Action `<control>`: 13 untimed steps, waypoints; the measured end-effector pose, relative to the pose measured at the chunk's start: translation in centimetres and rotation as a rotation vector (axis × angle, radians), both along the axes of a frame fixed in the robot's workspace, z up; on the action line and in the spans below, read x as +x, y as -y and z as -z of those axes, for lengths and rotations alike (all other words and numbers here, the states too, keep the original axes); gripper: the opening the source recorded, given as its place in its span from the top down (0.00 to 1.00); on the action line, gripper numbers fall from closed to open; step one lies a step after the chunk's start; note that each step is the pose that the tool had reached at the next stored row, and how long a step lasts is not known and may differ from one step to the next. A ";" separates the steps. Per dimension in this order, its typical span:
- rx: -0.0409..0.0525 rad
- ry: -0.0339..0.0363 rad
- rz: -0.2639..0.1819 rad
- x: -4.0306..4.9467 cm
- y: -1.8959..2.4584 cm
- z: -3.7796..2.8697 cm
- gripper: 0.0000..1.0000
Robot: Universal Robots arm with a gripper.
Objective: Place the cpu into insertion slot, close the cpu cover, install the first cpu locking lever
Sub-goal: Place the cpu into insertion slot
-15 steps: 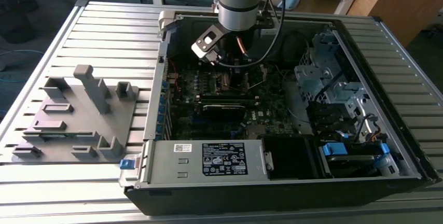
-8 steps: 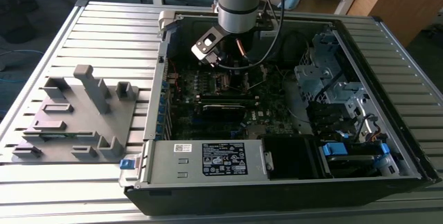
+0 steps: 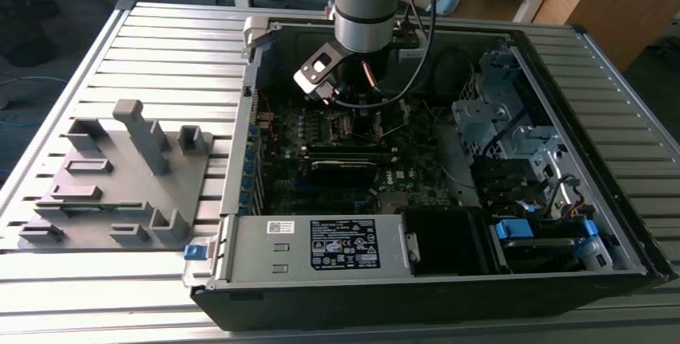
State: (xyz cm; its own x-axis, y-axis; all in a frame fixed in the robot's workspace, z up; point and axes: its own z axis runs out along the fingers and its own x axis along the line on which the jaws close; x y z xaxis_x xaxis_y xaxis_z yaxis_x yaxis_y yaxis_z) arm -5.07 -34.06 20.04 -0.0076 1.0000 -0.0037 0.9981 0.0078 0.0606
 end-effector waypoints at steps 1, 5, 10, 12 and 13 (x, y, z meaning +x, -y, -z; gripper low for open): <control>0.0002 0.0000 0.000 0.00 0.00 0.01 0.46; 0.0003 0.0000 0.000 0.00 -0.15 0.04 0.46; 0.0002 0.0000 0.000 0.00 -0.16 0.05 0.46; 0.0002 0.0000 0.000 0.00 -0.16 0.05 0.46; 0.0001 -0.0001 0.000 0.00 -0.17 0.05 0.46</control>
